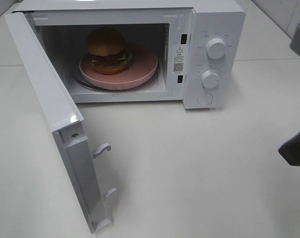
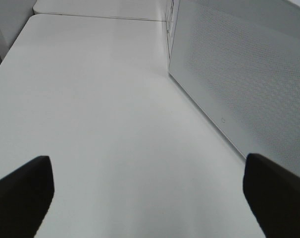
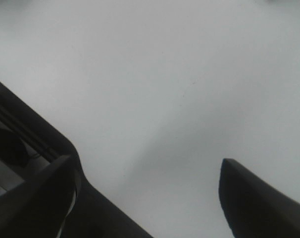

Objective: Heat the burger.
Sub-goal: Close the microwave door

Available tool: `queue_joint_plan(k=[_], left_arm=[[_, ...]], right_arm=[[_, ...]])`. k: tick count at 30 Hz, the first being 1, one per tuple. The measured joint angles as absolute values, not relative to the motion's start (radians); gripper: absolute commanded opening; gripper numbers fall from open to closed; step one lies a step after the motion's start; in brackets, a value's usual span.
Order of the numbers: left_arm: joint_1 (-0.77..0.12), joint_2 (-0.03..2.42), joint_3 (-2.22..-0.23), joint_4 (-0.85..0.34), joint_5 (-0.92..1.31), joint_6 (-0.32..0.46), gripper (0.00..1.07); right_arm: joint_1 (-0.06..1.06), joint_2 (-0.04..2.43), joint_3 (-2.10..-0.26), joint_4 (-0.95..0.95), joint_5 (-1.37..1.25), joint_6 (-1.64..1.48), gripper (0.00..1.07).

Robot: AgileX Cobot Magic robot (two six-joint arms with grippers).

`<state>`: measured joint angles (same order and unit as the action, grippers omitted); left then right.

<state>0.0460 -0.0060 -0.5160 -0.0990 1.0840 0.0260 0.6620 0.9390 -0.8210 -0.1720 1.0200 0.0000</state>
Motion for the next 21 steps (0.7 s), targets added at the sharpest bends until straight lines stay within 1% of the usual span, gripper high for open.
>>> queue_joint_plan(k=[5, 7, 8, 9, 10, 11, 12, 13, 15, 16, 18, 20, 21], left_arm=[[0.046, -0.006, -0.516, -0.099, 1.084, 0.026, 0.95], [0.046, -0.006, -0.516, -0.099, 1.084, 0.026, 0.95], [0.046, -0.006, -0.516, -0.099, 1.084, 0.026, 0.95], [0.046, -0.006, -0.516, -0.099, 1.084, 0.026, 0.95], [0.046, -0.006, -0.516, -0.099, 1.084, 0.026, 0.95], [0.046, -0.006, -0.516, -0.099, 1.084, 0.026, 0.95], [0.046, -0.006, -0.516, -0.099, 1.084, 0.026, 0.95], [0.046, -0.006, -0.516, -0.099, 1.084, 0.026, 0.95], [0.046, -0.006, -0.516, -0.099, 1.084, 0.026, 0.95], [0.046, -0.006, -0.516, -0.099, 1.084, 0.026, 0.95], [0.046, -0.006, -0.516, -0.099, 1.084, 0.026, 0.95], [0.046, -0.006, -0.516, -0.099, 1.084, 0.026, 0.95], [0.046, -0.006, -0.516, -0.099, 1.084, 0.026, 0.95]], right_arm=[[0.662, 0.869, -0.763, -0.182, 1.021, 0.040, 0.76], [0.643, 0.839, -0.729, -0.184, 1.022, 0.062, 0.76], [0.623, 0.825, -0.715, -0.184, 1.022, 0.068, 0.76], [0.570, 0.797, -0.692, -0.186, 1.017, 0.079, 0.76], [0.570, 0.797, -0.692, -0.186, 1.017, 0.079, 0.76], [0.542, 0.781, -0.681, -0.186, 1.014, 0.079, 0.76], [0.492, 0.748, -0.666, -0.186, 1.015, 0.079, 0.76], [0.492, 0.748, -0.666, -0.186, 1.015, 0.079, 0.76], [0.426, 0.688, -0.652, -0.190, 1.012, 0.086, 0.76], [0.426, 0.688, -0.652, -0.190, 1.012, 0.086, 0.76], [0.371, 0.619, -0.641, -0.191, 1.012, 0.102, 0.76], [0.358, 0.597, -0.640, -0.191, 1.013, 0.107, 0.76], [0.327, 0.540, -0.638, -0.188, 1.010, 0.112, 0.76]])
